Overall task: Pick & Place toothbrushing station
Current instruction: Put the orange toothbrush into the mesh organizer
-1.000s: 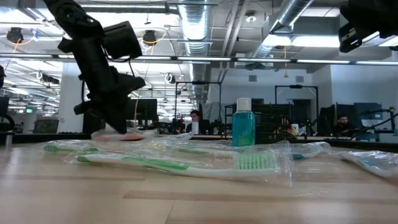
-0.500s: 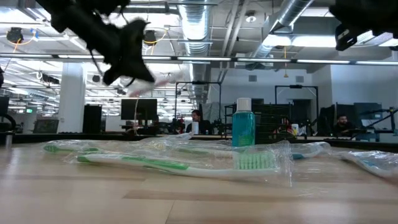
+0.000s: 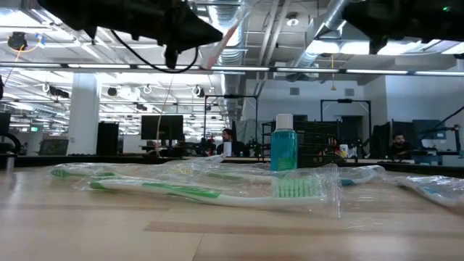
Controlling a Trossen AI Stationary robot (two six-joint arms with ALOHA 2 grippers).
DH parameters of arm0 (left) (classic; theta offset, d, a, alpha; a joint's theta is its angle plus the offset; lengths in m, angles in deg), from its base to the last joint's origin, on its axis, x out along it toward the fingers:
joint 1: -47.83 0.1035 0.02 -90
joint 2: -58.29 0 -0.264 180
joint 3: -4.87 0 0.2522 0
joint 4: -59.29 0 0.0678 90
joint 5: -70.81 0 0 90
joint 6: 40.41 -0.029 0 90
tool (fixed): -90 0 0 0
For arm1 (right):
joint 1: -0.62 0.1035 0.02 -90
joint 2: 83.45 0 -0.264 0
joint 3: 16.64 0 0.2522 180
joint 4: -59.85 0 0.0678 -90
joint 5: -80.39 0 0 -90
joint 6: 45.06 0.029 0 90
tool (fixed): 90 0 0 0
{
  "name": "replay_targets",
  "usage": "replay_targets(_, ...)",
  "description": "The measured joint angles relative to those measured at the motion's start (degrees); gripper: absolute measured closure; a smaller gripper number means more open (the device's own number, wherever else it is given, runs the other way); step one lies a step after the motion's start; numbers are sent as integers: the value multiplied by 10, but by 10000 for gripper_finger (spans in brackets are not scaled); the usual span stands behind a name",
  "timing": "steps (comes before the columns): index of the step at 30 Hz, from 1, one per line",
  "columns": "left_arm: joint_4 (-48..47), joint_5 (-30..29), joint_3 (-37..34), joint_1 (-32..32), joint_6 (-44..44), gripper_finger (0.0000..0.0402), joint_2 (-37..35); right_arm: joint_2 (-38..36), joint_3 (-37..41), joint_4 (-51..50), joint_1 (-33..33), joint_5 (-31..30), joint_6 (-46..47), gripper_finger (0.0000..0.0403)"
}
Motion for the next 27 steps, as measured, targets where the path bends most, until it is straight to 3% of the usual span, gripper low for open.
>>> replay_targets(7,67,16,11,4,-20,401,65,99,-49,6,-61,99,25,344)
replay_targets(14,74,55,48,-4,-63,401,106,206,-112,10,-104,133,38,344)
replay_targets(21,74,57,57,-9,-83,401,105,303,-174,62,-141,246,64,340)
replay_targets(27,75,55,57,-20,-97,401,99,361,-216,61,-150,275,56,307)
